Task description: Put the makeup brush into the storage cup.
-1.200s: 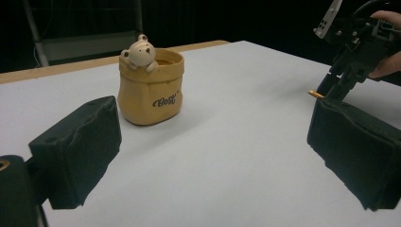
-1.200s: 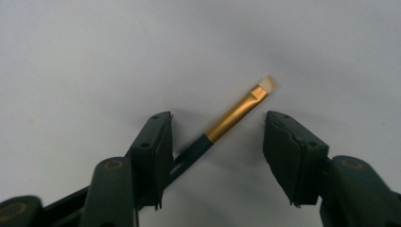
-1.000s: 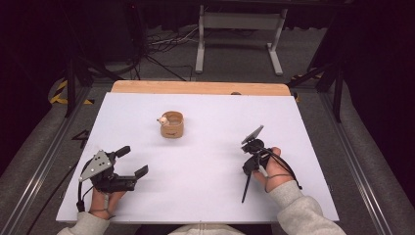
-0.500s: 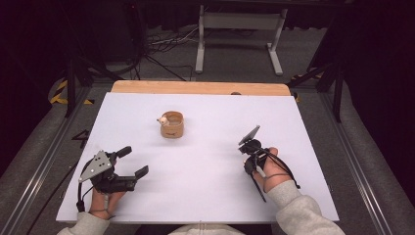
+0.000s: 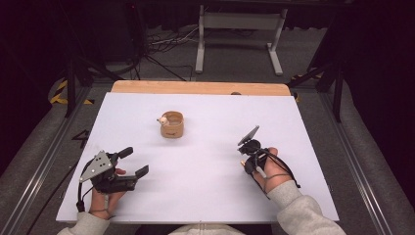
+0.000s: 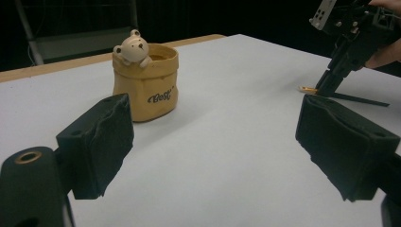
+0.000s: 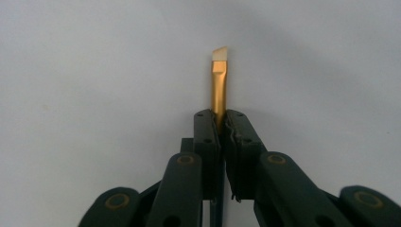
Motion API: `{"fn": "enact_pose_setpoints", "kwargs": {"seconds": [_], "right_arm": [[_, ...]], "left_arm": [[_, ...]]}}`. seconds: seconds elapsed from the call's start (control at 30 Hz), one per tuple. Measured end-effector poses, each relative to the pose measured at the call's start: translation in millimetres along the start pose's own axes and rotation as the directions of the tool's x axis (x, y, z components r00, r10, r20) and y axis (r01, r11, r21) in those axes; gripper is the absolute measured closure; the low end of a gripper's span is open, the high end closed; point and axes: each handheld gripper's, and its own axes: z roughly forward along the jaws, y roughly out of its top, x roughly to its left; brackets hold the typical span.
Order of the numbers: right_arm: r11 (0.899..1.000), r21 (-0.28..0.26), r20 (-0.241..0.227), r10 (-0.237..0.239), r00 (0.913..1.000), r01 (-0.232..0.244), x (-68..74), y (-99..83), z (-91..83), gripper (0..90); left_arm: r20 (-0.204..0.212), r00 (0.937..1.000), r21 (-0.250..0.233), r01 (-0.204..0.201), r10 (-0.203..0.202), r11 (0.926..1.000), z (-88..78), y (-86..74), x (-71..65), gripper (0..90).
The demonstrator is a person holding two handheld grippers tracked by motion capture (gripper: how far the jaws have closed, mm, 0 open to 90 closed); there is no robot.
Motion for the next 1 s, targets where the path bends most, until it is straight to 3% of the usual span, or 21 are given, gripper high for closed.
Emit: {"fn": "enact_pose_setpoints", "kwargs": {"seconds": [0.13,0.33,0.53,0.63,0.67,0.77,0.83,0.9,0.97,1.0], "right_arm": [[0.999,-0.034,-0.017,-0.001,0.9999,0.001,-0.9,-1.8,-6.4,84.1],[0.995,-0.104,-0.035,-0.005,0.9994,0.001,-1.8,-5.4,-19.8,84.1],[0.976,-0.212,-0.057,-0.063,0.9964,0.05,-2.6,-8.5,-34.7,84.1],[0.952,-0.299,-0.062,-0.092,0.9938,0.07,-2.6,-10.9,-45.2,84.1],[0.952,-0.299,-0.062,-0.092,0.9938,0.07,-2.6,-10.9,-45.2,84.1],[0.923,-0.376,-0.06,-0.114,0.9917,0.083,-2.7,-13.9,-52.4,84.1],[0.898,-0.43,-0.053,-0.127,0.9904,0.092,-2.6,-16.6,-57.5,84.1],[0.865,-0.489,-0.046,-0.157,0.9865,0.115,-2.4,-19.4,-61.8,84.1],[0.841,-0.53,-0.055,-0.166,0.9847,0.112,-2.4,-21.5,-65.2,84.1],[0.824,-0.556,-0.064,-0.176,0.9824,0.111,-2.5,-23.0,-67.2,84.1]], "left_arm": [[0.003,0.9999,0.009,0.012,-0.012,0.9999,0.4,-0.4,0.0,14.3],[0.015,0.9999,0.012,-0.004,0.003,0.9999,3.0,-1.4,-1.8,13.9],[0.027,0.9993,0.011,0.027,-0.027,0.9996,3.6,-1.2,-1.5,13.3],[0.03,0.9988,0.01,0.039,-0.039,0.9992,3.7,-1.1,-0.9,13.1],[0.033,0.9986,0.014,0.042,-0.042,0.999,3.4,-0.8,-0.5,13.1],[0.034,0.9982,0.011,0.048,-0.048,0.9988,3.3,-0.4,-0.5,12.5],[0.039,0.998,0.011,0.05,-0.05,0.9987,3.4,-0.1,-0.4,11.6],[0.042,0.9981,0.01,0.044,-0.044,0.999,3.4,0.2,-0.2,10.6],[0.043,0.9981,0.008,0.043,-0.043,0.999,3.6,0.3,-0.2,10.3],[0.044,0.9981,0.007,0.042,-0.043,0.9991,3.8,0.3,-0.3,10.2]]}}
